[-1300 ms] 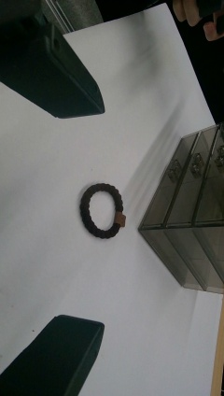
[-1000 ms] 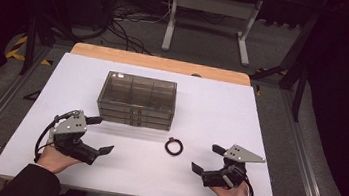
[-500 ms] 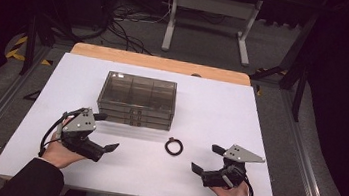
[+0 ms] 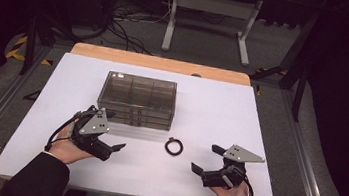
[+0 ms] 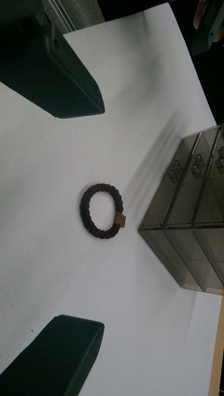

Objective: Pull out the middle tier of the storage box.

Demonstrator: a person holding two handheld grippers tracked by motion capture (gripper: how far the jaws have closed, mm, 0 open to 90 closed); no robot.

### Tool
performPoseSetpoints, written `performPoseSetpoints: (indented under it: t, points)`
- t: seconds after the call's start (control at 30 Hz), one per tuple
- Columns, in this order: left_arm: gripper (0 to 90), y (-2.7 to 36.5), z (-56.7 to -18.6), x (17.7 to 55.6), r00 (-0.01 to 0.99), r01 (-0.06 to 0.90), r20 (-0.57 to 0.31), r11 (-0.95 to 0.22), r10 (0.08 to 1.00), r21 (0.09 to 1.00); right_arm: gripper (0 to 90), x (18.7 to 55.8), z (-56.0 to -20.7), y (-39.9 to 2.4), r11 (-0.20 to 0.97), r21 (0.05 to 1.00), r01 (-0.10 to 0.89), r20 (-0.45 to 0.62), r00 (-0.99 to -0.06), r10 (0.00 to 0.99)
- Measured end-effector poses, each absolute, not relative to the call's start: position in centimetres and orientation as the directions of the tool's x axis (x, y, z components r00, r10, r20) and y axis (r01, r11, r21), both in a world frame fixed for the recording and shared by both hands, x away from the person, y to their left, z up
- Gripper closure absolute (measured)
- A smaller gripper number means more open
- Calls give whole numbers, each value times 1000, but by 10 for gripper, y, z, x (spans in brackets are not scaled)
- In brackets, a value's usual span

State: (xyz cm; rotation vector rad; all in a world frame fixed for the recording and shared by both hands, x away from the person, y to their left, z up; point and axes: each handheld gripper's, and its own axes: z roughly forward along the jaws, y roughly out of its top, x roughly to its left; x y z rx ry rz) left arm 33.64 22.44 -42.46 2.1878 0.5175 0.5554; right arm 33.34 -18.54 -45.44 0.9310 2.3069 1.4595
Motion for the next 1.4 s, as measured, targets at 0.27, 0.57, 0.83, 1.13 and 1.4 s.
performPoseSetpoints:
  t: [0.27, 0.57, 0.83, 1.13, 1.4]
  points:
    - [53, 215, -425, 339, 818, 151, 281, -659, 502, 736, 1, 334, -454, -186, 295, 878, 377, 115, -764, 635]
    - [54, 206, -429, 342, 799, 125, 362, -722, 479, 681, 1, 333, -454, -185, 295, 877, 380, 117, -763, 635]
    - [57, 194, -433, 345, 767, 89, 457, -780, 450, 620, 1, 333, -454, -186, 296, 877, 379, 116, -764, 634]
    - [75, 191, -437, 346, 726, 65, 524, -803, 445, 592, 1, 334, -455, -184, 308, 874, 376, 108, -768, 631]
    - [98, 188, -440, 346, 665, 24, 603, -820, 439, 571, 2, 334, -456, -183, 323, 868, 377, 105, -775, 623]
